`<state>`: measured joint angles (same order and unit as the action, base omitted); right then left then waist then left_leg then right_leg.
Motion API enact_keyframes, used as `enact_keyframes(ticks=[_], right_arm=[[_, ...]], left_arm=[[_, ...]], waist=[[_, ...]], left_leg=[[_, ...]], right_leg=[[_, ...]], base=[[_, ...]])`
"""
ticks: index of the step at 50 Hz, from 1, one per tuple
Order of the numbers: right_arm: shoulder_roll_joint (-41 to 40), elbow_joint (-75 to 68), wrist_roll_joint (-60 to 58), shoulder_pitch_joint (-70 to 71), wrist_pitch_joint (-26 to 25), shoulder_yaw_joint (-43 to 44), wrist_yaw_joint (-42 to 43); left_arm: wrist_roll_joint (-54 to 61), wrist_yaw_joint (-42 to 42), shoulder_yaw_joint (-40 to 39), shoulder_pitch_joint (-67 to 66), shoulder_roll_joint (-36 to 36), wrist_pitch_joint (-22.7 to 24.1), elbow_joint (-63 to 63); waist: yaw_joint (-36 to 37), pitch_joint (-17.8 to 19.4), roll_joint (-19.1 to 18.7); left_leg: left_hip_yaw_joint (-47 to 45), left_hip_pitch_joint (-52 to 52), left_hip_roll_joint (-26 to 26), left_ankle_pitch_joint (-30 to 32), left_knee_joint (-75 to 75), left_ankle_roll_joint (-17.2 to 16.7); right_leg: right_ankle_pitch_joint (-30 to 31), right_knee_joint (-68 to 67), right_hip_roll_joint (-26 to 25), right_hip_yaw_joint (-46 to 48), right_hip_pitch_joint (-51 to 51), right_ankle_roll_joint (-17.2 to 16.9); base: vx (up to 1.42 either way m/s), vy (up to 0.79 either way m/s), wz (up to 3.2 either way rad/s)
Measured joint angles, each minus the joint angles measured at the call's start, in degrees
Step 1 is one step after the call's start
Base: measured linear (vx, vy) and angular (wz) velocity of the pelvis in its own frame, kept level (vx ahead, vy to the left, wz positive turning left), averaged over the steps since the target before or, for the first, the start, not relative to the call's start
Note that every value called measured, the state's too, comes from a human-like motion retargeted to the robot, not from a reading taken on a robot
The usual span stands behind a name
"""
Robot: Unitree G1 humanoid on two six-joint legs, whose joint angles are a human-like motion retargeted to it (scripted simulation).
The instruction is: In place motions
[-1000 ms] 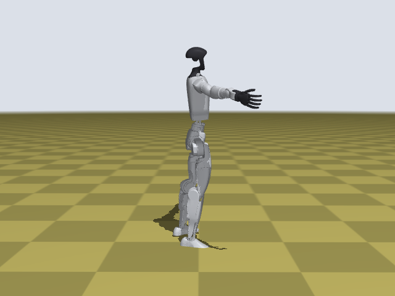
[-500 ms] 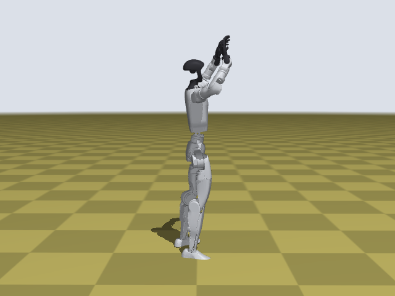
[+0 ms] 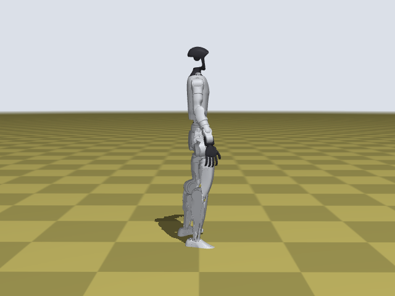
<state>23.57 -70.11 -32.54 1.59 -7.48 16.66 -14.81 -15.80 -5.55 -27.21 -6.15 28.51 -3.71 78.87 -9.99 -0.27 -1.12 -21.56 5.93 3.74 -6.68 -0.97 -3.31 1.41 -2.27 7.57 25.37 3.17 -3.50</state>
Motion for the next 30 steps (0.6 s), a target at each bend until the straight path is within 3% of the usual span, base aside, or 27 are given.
enact_keyframes(ticks=[7,10,12,15,18,20,23,26,30], right_arm=[[-14.0,-23.0,-7.0,-4.7,-4.4,-9.6,-10.5],[-18.2,-27.3,1.8,-7.0,-7.1,-12.9,-14.6],[-19.2,-27.0,12.9,-8.3,-10.4,-13.4,-9.9],[-18.2,-25.0,22.2,-9.0,-4.0,-13.5,-5.0],[-15.4,-23.0,13.4,-7.8,-3.4,-17.6,-8.4],[-13.7,-20.9,2.3,-6.4,-6.0,-19.7,-11.3],[-11.5,-16.6,-8.9,-4.4,-5.4,-23.2,-11.4],[-9.9,-12.4,-11.4,-3.4,-4.0,-24.5,-8.1],[-10.2,-9.2,-6.3,-3.0,-1.0,-22.5,-3.1]], left_arm=[[11.7,0.0,8.3,-0.8,-21.8,-3.8,9.3],[17.5,1.1,10.4,-1.7,-27.6,-3.7,10.1],[18.6,1.7,13.1,-1.8,-29.7,-3.0,10.5],[13.4,3.4,20.3,-1.6,-30.2,-3.1,10.1],[8.1,3.9,25.9,-1.0,-26.9,-3.0,8.1],[5.3,1.5,27.0,-0.3,-24.2,-2.1,7.1],[5.5,0.4,26.5,0.6,-21.3,-1.7,6.3],[7.8,1.5,26.5,1.3,-18.6,-0.6,6.2],[7.1,2.3,28.9,2.4,-15.2,0.8,6.8]], waist=[[-0.8,3.2,-0.6],[4.0,2.8,-2.1],[6.1,1.8,-1.9],[1.2,1.1,-0.5],[2.6,1.3,-0.3],[0.9,1.4,-0.3],[1.0,1.8,-0.2],[1.2,1.7,-0.2],[1.1,1.3,-0.2]], left_leg=[[-0.2,0.7,0.5,0.0,0.0,0.1],[-4.5,0.9,3.0,-0.3,-0.1,-0.7],[-5.6,0.3,2.7,-0.4,0.0,-0.6],[0.7,-1.6,1.2,0.1,-0.7,-0.9],[-0.4,-2.0,0.6,1.1,-0.4,-0.3],[1.3,-1.9,0.0,0.8,-0.4,0.0],[0.8,-1.7,0.2,0.9,-0.4,0.1],[0.6,-1.5,0.3,0.9,-0.3,0.1],[0.4,-1.4,0.4,0.8,-0.3,0.1]], right_leg=[[0.2,-0.2,-0.4,-0.2,0.4,0.0],[-0.8,-4.6,1.4,-5.5,-3.0,-3.2],[-1.6,-5.4,1.7,-6.5,-3.9,-3.4],[0.0,-2.9,2.3,-0.1,-2.9,-1.7],[0.7,-0.7,1.3,-0.4,-1.7,-1.0],[0.6,-0.5,1.3,1.4,-1.3,-0.9],[0.9,-0.5,1.1,0.9,-1.3,-0.8],[1.0,-0.6,1.0,0.6,-1.4,-0.8],[1.0,-0.6,0.9,0.6,-1.6,-0.7]], base=[[-0.08,0.01,-0.05],[0.02,-0.03,-1.07],[0.01,-0.01,-0.31],[0.03,0.01,1.44],[0.01,0.0,0.02],[-0.07,0.0,0.44],[-0.02,0.0,0.05],[0.0,0.0,0.0],[0.0,0.0,0.0]])
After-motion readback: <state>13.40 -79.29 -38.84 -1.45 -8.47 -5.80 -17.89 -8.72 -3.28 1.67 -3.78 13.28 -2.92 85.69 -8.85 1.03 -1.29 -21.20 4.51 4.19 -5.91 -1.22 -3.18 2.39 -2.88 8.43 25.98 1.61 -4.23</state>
